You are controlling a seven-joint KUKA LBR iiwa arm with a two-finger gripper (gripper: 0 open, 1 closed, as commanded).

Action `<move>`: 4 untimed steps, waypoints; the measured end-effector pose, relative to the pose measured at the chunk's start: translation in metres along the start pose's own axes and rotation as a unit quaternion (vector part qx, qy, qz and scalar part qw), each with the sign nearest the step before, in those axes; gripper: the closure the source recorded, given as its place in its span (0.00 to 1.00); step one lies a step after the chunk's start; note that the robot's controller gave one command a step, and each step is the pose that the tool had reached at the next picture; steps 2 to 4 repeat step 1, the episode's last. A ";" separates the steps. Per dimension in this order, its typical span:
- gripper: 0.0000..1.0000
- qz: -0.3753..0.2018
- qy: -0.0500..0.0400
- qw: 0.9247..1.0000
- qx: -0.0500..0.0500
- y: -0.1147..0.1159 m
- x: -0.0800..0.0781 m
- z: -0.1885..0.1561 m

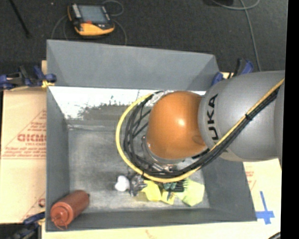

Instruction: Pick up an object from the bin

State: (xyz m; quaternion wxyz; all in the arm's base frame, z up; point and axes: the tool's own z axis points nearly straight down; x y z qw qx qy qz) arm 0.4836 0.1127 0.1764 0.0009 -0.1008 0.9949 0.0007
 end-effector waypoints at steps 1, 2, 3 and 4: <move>1.00 0.008 0.001 1.000 0.000 -0.007 0.000 -0.027; 1.00 0.008 0.001 1.000 0.000 -0.007 0.000 -0.027; 1.00 0.008 0.001 1.000 0.000 -0.007 0.000 -0.027; 1.00 0.008 0.001 1.000 0.000 -0.007 0.000 -0.027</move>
Offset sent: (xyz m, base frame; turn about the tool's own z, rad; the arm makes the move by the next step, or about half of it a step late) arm -0.0021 0.0012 0.0230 0.0391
